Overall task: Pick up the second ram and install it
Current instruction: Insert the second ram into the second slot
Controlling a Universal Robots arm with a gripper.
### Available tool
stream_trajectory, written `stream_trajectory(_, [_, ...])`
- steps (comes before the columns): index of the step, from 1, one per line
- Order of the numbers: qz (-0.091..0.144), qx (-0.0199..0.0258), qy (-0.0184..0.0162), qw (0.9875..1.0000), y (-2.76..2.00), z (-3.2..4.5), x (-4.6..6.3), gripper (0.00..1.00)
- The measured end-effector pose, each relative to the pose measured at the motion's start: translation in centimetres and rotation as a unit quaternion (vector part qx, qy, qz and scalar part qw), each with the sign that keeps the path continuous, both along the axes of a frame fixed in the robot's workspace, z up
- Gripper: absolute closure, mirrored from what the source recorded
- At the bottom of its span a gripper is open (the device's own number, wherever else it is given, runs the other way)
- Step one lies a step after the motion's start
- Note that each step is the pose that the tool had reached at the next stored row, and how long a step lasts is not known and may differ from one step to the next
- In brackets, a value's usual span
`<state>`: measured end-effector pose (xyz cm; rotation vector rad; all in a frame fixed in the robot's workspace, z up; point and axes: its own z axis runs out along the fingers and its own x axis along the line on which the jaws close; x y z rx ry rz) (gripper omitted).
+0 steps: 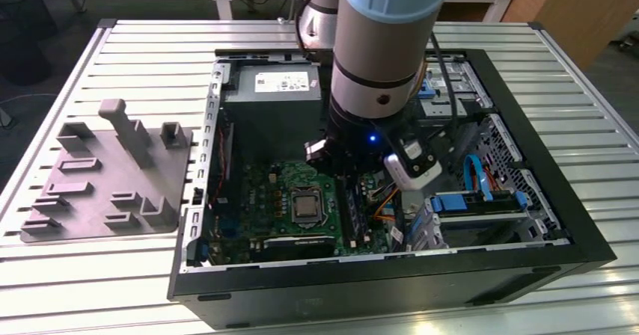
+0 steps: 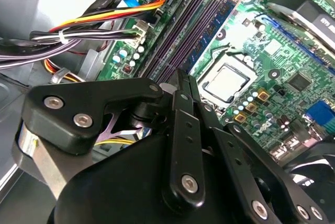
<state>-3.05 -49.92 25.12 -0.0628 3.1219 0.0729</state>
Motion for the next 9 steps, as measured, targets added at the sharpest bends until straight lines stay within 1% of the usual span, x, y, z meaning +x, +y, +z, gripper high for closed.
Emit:
stream_trajectory(5, [0.0, 0.0006, 0.0, 1.0, 0.01, -0.6, 0.0, 0.89])
stream_trajectory(7, [0.0, 0.002, 0.0, 1.0, 0.01, -0.63, 0.0, 0.89])
stream_trajectory(9, [0.0, 0.0021, 0.0001, 1.0, 0.01, -0.63, 0.0, 0.89])
